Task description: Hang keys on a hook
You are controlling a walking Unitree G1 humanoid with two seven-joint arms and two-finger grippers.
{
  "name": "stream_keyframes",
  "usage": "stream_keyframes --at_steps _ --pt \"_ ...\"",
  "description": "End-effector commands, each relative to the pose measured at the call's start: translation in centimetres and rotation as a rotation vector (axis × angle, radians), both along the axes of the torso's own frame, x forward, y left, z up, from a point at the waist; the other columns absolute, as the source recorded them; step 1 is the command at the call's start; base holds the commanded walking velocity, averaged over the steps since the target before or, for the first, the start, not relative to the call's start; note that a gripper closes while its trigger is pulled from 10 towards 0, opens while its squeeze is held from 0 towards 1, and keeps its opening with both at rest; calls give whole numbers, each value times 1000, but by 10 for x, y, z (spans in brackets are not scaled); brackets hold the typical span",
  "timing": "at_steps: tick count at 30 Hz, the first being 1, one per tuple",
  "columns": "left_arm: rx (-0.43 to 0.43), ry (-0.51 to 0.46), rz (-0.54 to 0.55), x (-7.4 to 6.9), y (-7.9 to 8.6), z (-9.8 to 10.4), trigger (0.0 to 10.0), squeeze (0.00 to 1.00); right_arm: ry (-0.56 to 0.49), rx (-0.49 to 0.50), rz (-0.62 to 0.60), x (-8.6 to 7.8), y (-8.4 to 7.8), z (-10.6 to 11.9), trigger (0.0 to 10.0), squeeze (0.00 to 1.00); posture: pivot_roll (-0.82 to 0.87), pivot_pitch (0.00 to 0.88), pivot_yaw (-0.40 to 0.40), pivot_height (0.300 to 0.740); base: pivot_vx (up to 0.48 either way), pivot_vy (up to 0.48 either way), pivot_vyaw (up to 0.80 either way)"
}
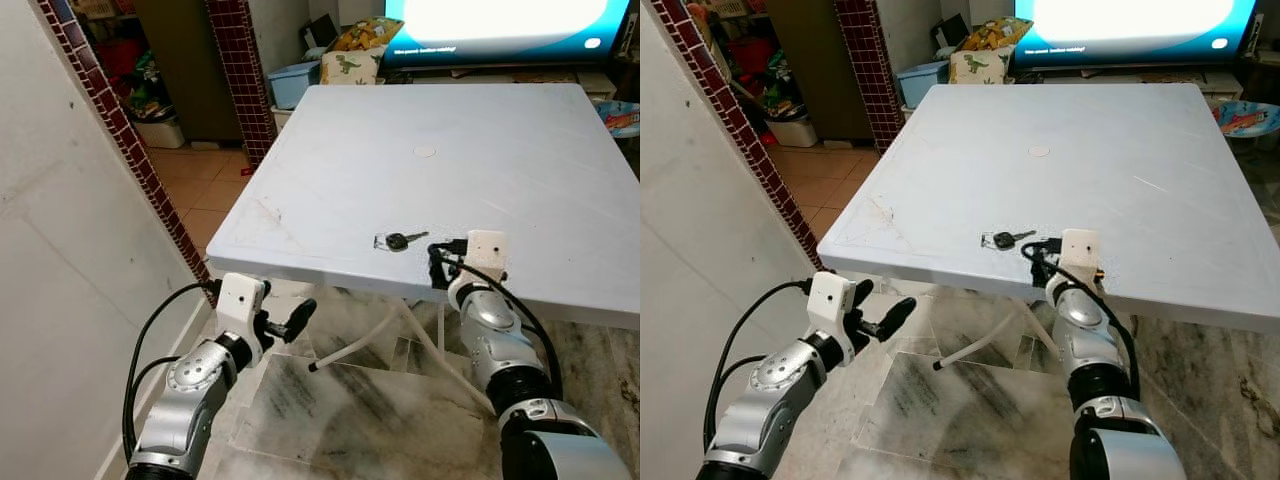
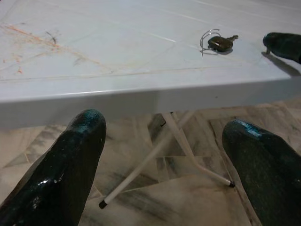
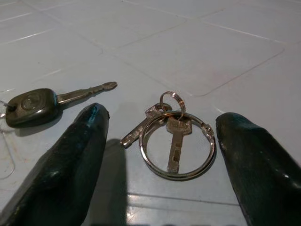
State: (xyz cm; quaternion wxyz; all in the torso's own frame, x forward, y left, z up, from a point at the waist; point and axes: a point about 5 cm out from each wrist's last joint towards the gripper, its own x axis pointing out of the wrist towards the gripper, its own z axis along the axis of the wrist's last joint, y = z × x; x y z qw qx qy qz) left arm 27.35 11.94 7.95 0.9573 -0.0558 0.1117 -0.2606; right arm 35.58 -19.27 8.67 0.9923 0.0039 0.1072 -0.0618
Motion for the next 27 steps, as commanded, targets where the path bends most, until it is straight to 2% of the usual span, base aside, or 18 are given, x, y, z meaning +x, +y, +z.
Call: stream_keyframes --at_steps 1,27 --pt "20 -11 -6 0 4 4 10000 0 16 20 24 3 6 0 0 0 33 30 146 740 0 0 0" --pt "23 -10 -17 1 -1 4 10000 0 4 -8 91 4 21 0 0 0 25 21 142 740 0 0 0"
